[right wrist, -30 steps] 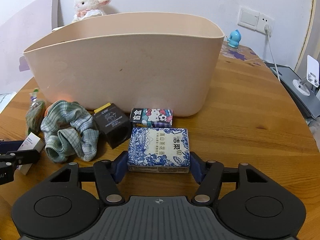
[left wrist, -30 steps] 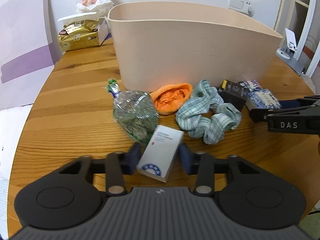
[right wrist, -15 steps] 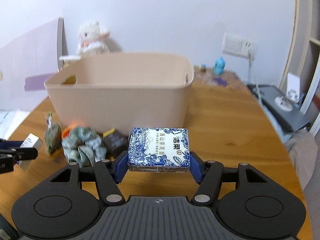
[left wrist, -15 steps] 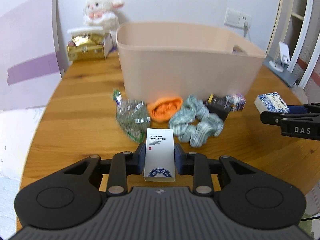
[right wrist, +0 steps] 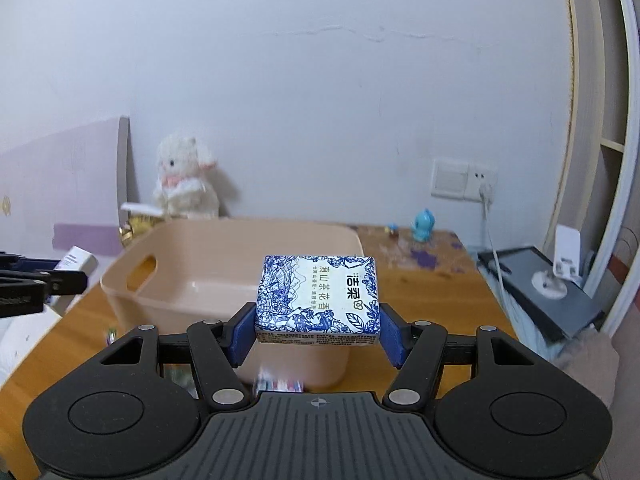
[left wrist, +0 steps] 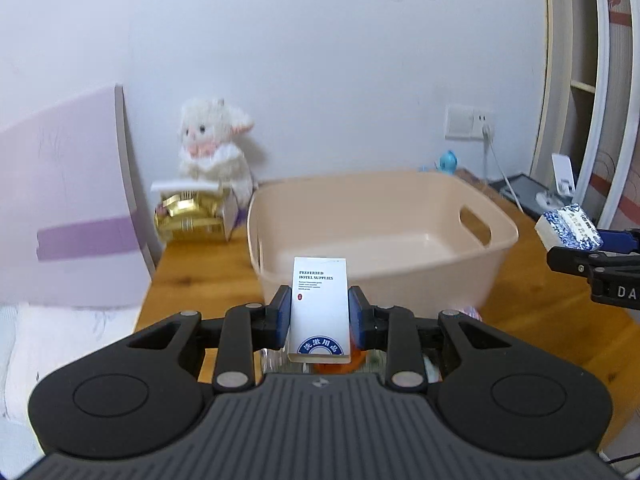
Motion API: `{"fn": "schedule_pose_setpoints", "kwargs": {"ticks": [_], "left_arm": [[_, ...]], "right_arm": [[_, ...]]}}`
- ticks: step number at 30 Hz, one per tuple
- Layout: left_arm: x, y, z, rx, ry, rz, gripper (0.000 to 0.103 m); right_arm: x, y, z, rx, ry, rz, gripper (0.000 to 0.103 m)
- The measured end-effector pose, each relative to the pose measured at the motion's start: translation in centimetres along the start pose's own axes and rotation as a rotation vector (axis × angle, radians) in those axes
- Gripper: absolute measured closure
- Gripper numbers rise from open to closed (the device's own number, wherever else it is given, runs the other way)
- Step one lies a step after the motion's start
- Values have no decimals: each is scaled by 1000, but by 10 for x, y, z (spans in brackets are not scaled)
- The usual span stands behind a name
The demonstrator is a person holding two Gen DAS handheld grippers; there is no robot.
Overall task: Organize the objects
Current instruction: 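Lift both boxes over the basket and open both tools to drop them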
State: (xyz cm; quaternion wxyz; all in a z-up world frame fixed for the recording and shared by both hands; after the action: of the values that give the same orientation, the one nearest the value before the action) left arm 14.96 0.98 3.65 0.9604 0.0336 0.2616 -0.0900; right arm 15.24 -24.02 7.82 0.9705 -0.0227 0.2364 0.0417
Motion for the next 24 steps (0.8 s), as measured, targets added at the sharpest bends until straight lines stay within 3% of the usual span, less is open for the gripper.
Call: {"fn": "schedule_pose_setpoints", "kwargs": {"ticks": [5, 11, 20, 24], "left_arm": [[24, -4, 28, 24, -23, 40, 71], [76, -10, 47, 36, 19, 61, 71], [157, -14, 42, 47, 179, 82, 71], [187, -12, 30, 41, 293, 90, 71]], "right_arm": [[17, 3, 23, -14, -41, -4, 43], [54, 9, 45, -34, -32, -8, 43], [126, 19, 36, -66, 143, 11, 43], [148, 28, 22, -100, 226, 23, 43]]}}
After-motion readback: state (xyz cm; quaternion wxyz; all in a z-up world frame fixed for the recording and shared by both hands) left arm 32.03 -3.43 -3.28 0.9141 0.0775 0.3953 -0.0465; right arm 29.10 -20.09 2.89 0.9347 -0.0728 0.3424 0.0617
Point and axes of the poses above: each gripper's, at about its wrist camera, not at the fingertips, and x roughly the way its jaws point, y to its left, z to its top, the point moved 5 cm from there along x, roughly the way its jaws point, and after that the axes turned 3 degrees about -z, right-handed, at the moved point
